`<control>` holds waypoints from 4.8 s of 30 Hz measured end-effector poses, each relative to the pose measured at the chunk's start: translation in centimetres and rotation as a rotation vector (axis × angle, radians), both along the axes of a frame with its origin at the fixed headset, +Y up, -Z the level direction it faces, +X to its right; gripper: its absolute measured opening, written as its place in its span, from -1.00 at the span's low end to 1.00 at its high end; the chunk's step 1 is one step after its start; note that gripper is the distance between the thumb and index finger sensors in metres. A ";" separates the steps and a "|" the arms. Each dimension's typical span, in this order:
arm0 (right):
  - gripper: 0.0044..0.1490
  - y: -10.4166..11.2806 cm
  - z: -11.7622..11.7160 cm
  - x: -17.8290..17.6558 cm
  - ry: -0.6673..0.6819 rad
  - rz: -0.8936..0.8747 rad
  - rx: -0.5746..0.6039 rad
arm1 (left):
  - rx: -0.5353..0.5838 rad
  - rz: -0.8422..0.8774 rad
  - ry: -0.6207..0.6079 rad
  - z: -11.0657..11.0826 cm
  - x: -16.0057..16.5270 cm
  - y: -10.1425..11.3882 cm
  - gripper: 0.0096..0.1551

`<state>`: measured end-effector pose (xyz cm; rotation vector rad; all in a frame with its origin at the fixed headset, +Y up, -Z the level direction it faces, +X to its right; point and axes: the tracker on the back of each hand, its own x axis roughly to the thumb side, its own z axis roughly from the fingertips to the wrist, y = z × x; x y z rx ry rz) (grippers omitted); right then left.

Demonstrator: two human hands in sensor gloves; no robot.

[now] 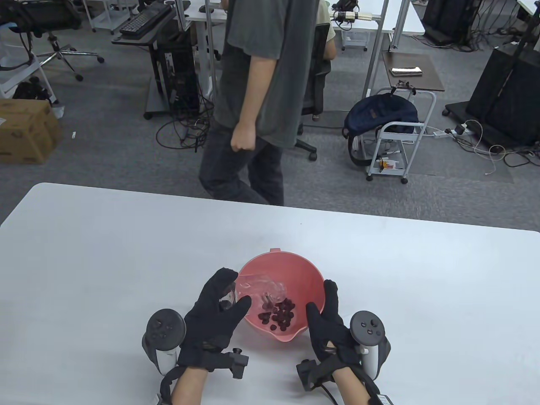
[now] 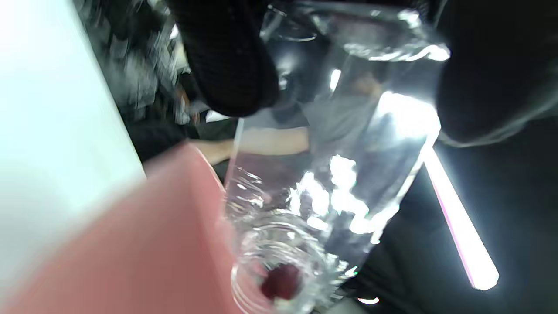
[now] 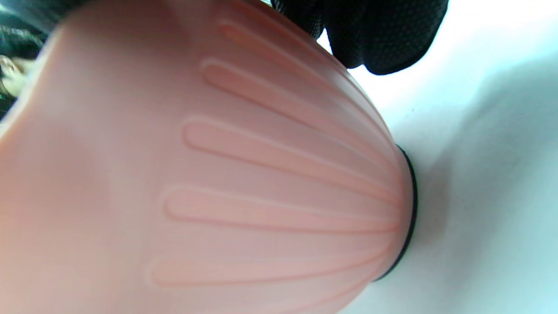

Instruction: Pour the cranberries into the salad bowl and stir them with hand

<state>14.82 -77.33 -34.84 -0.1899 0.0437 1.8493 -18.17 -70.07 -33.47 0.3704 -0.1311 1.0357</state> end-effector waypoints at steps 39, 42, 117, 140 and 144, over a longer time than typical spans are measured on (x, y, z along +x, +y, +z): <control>-0.04 0.0 0.0 -0.1 0.001 -0.004 -0.002 | 0.064 -0.146 -0.056 0.4 0.7 1.2 -0.15; -0.04 0.0 0.0 -0.1 -0.003 0.004 -0.001 | 0.033 0.089 -0.184 0.2 1.0 0.7 -0.15; -0.04 0.0 0.0 -0.3 -0.005 -0.019 -0.008 | -0.834 -0.309 0.227 -4.2 -5.8 -8.0 0.25; -0.05 0.0 -0.1 -0.3 -0.016 -0.005 -0.014 | -0.665 -0.364 0.192 -1.6 -6.0 -0.2 0.56; -0.04 0.0 -0.1 -0.3 -0.017 -0.003 -0.012 | -0.405 -0.301 0.150 -0.1 -3.6 3.4 0.18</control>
